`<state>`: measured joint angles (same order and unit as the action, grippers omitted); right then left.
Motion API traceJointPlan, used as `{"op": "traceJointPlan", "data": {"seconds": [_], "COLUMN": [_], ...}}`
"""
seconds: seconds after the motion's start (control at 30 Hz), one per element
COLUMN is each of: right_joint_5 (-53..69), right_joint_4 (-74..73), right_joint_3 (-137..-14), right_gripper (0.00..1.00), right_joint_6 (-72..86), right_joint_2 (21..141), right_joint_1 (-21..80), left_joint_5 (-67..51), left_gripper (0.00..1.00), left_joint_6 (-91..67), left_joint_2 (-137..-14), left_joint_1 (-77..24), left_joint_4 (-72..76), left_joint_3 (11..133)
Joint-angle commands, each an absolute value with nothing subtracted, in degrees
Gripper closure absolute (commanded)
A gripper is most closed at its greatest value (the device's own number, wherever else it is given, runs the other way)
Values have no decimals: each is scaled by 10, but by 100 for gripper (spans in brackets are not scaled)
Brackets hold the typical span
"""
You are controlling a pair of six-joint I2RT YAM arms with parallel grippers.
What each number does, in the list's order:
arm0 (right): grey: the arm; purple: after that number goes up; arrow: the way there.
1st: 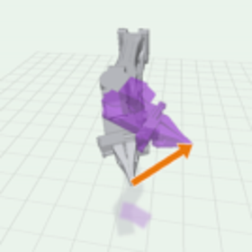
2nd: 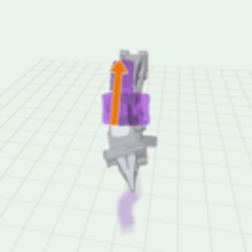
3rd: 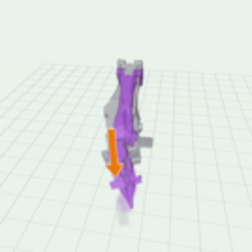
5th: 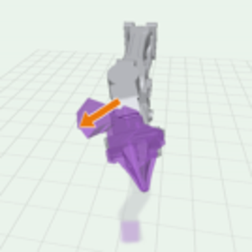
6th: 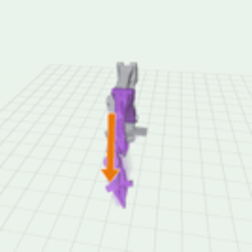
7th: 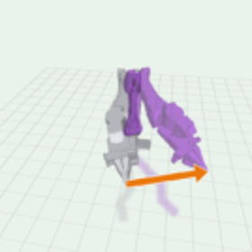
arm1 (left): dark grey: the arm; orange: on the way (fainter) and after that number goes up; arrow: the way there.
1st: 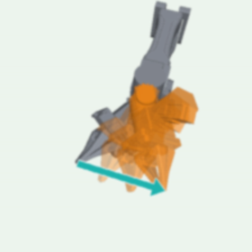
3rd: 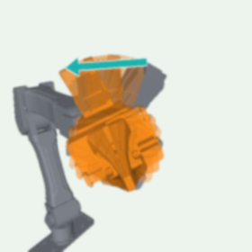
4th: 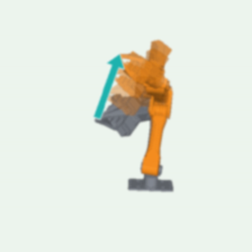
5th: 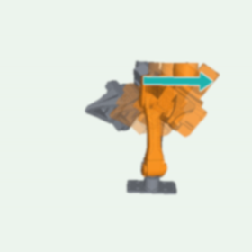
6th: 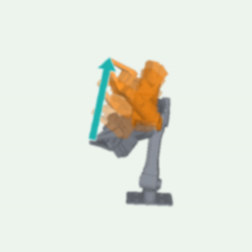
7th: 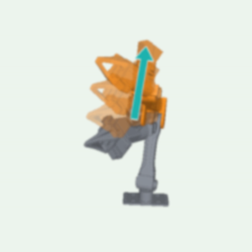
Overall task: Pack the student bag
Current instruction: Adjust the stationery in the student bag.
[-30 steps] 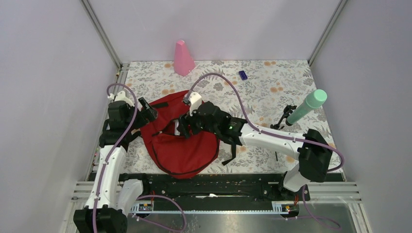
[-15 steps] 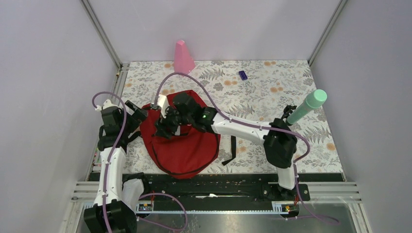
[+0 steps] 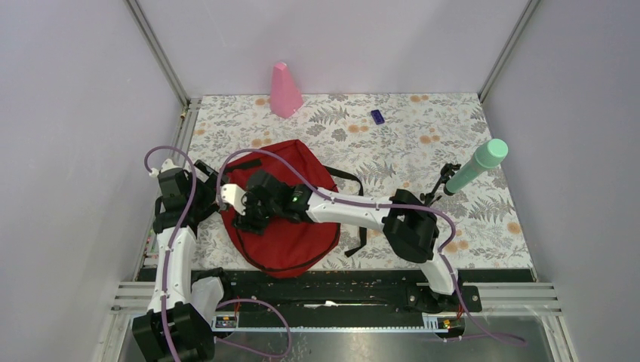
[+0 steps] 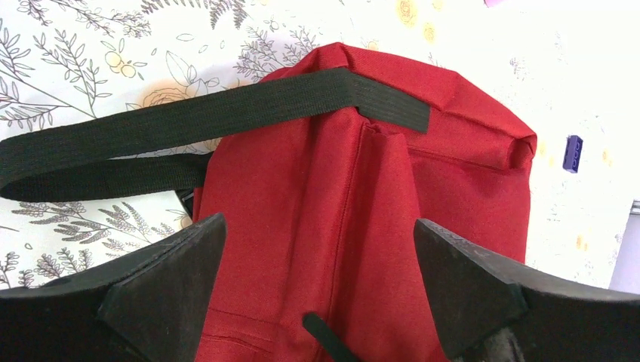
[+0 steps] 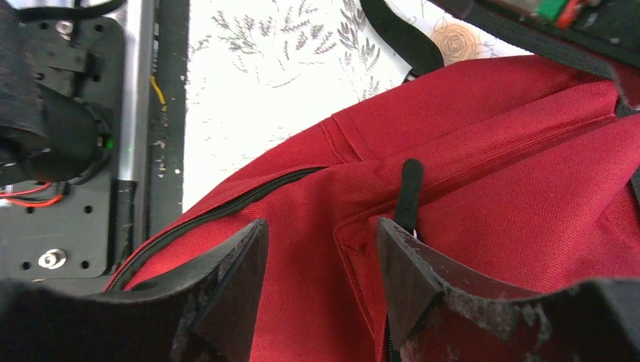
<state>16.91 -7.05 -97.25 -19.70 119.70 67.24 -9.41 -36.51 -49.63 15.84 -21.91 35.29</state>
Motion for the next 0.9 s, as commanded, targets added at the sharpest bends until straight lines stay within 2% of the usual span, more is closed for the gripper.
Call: {"op": "traceJointPlan", "data": {"seconds": [0.0, 0.23, 0.53, 0.73, 0.87], "right_joint_5": [84, 28, 54, 4, 14], "right_joint_4": [-53, 6, 31, 48, 14], "right_joint_3": [-999, -987, -973, -967, -980], "right_gripper": [39, 46, 46, 48, 46], "right_joint_6": [-234, -236, -236, -235, -208], "right_joint_2": [1216, 1210, 1184, 1188, 1158], "right_joint_1": [681, 684, 689, 689, 689], "left_joint_5": [-114, -114, -115, -117, -127], "left_gripper": [1, 1, 1, 1, 1], "left_joint_6": [-368, -369, -370, -370, -369], "left_joint_2": [-496, -494, -495, -494, -494], "left_joint_1": [163, 163, 163, 163, 163], "left_joint_4": [-184, -185, -182, -183, -180], "left_joint_3": [354, 353, 351, 350, 347]}}
